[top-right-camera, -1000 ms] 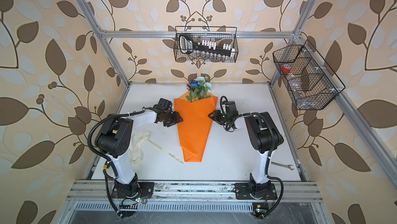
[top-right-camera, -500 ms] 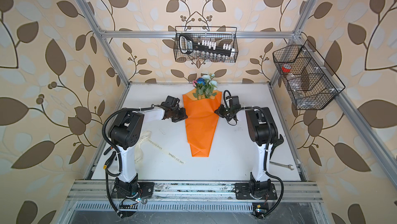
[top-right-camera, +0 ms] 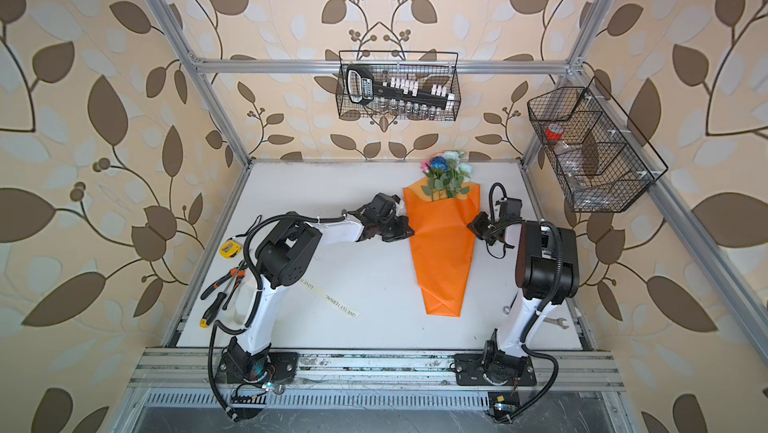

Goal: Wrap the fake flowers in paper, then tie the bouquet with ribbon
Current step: 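Release the cone and lift both grippers away from it, then move the right gripper to the cream ribbon while the left gripper reaches toward it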

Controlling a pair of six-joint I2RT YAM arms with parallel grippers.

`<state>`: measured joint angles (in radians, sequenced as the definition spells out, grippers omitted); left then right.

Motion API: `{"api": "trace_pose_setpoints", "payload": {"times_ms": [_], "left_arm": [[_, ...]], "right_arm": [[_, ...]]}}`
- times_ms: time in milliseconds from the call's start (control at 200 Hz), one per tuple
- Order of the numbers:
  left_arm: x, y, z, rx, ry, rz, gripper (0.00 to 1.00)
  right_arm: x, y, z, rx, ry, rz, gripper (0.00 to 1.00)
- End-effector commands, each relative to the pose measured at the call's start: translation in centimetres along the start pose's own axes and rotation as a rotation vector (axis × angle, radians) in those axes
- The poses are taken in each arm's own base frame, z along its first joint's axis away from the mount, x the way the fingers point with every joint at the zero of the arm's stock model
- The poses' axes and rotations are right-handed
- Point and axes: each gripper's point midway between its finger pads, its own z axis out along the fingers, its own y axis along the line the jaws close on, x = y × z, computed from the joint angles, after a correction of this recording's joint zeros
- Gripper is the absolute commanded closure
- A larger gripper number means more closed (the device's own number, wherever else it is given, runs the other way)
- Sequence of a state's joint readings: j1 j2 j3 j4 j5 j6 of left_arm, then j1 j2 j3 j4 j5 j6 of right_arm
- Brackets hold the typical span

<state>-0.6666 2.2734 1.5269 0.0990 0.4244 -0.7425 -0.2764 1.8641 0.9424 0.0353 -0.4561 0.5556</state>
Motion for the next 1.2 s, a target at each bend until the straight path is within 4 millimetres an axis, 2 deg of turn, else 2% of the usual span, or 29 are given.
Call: {"api": "trace_pose_setpoints", "payload": {"times_ms": [0, 50, 75, 100, 180, 220, 370, 435, 495, 600, 655, 740, 820, 870, 905, 995, 1040, 1130, 1195], "left_arm": [[-1.5, 0.7, 0.9, 0.002, -0.024, -0.105, 1.0], [-1.9, 0.3, 1.2, 0.018, -0.029, -0.103, 0.96], [-2.2, 0.2, 1.2, 0.024, -0.035, -0.101, 0.9], [-2.5, 0.2, 1.0, 0.026, -0.042, -0.116, 0.81], [-3.3, -0.2, -0.2, 0.033, -0.068, -0.131, 0.61], [-3.6, -0.1, -1.1, 0.028, -0.083, -0.131, 0.47], [-5.1, 0.2, -6.7, 0.019, -0.165, -0.138, 0.02], [-5.7, 0.1, -10.2, 0.005, -0.213, -0.119, 0.01], [-5.5, 0.9, -13.3, -0.038, -0.247, -0.119, 0.01], [-4.7, 2.8, -19.3, -0.157, -0.329, -0.121, 0.01], [-3.9, 4.9, -22.4, -0.247, -0.371, -0.155, 0.01], [-2.4, 8.3, -26.9, -0.36, -0.431, -0.212, 0.01], [-1.1, 11.4, -31.1, -0.448, -0.494, -0.289, 0.01], [-0.4, 12.9, -33.4, -0.486, -0.542, -0.323, 0.01], [0.1, 13.6, -34.8, -0.508, -0.572, -0.338, 0.01], [1.2, 15.1, -38.0, -0.591, -0.643, -0.36, 0.01], [1.9, 15.8, -39.2, -0.636, -0.662, -0.372, 0.01], [2.7, 16.4, -40.8, -0.686, -0.694, -0.38, 0.01], [2.8, 16.5, -41.4, -0.701, -0.708, -0.379, 0.01]], "right_arm": [[-3.4, -3.2, -1.5, 0.185, -0.116, -0.043, 1.0], [-3.7, -3.6, -1.8, 0.217, -0.129, -0.047, 1.0], [-3.9, -3.6, -2.0, 0.227, -0.135, -0.051, 0.99], [-4.0, -3.7, -2.2, 0.236, -0.141, -0.051, 0.92], [-4.6, -3.3, -3.4, 0.246, -0.17, -0.063, 0.7], [-4.9, -2.8, -3.9, 0.244, -0.181, -0.068, 0.62], [-5.4, -1.1, -6.8, 0.239, -0.227, -0.066, 0.52], [-4.9, -0.3, -8.2, 0.238, -0.248, -0.072, 0.5], [-4.1, 0.8, -9.4, 0.239, -0.264, -0.1, 0.49], [-1.4, 4.4, -11.0, 0.242, -0.283, -0.229, 0.48], [0.8, 6.9, -11.5, 0.22, -0.281, -0.313, 0.48], [5.9, 12.0, -11.5, 0.122, -0.254, -0.48, 0.48], [12.2, 16.4, -11.1, 0.023, -0.19, -0.643, 0.48], [16.2, 18.4, -10.7, -0.026, -0.146, -0.738, 0.48], [19.7, 19.9, -10.5, -0.065, -0.103, -0.814, 0.48], [27.7, 22.2, -9.9, -0.143, 0.02, -0.972, 0.49], [31.3, 22.6, -9.4, -0.163, 0.086, -1.039, 0.49], [37.4, 23.0, -8.5, -0.19, 0.198, -1.178, 0.49], [40.7, 22.9, -7.8, -0.185, 0.253, -1.27, 0.49]]}}
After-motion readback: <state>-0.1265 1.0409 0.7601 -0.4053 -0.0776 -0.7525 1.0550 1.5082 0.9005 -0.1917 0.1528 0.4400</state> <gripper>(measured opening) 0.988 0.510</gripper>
